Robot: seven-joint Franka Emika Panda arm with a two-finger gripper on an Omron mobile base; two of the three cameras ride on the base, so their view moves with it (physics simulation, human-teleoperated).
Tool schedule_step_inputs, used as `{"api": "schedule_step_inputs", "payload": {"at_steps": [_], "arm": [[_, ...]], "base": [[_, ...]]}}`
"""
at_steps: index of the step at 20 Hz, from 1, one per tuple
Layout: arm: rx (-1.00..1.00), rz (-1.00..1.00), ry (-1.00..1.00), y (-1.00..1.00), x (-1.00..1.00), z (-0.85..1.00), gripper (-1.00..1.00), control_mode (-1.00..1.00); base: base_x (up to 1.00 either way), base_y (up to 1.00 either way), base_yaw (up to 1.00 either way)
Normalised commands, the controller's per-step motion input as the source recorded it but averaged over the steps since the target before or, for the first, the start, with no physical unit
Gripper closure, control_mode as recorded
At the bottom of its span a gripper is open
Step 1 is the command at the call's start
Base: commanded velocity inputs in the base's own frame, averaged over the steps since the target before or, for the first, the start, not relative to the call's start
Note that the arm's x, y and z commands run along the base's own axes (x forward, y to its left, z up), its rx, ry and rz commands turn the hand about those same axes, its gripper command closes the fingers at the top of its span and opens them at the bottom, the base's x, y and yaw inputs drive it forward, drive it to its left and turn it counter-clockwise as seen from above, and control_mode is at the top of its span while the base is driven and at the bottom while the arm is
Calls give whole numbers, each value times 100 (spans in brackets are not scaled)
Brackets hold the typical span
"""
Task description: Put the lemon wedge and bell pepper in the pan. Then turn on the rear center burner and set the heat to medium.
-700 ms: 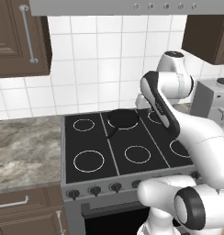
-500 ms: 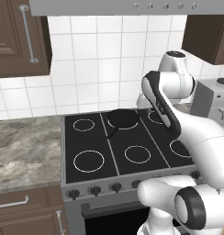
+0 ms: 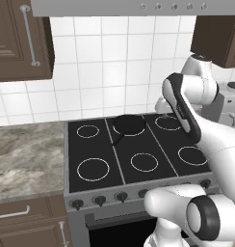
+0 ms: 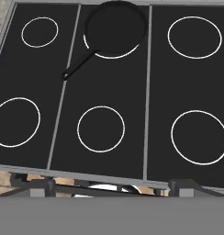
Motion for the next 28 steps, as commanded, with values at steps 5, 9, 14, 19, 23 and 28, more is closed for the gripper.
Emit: {"api": "schedule_step_inputs", "payload": {"at_steps": [5,9,14,19,23,28], "arm": [[1,0,-2,-41,-5,0,-100,-100],[0,0,-1,-35,-4,0,-100,-100],[0,-2,0,-35,-1,-5,-100,-100],[-1,-4,0,-39,-4,-11,-100,-100],[-3,-4,0,-43,-8,-14,-100,-100],[-2,-4,0,-47,-11,-15,-100,-100]], "base": [[0,0,0],[0,0,0],[0,0,0],[0,0,0],[0,0,0],[0,0,0]]}}
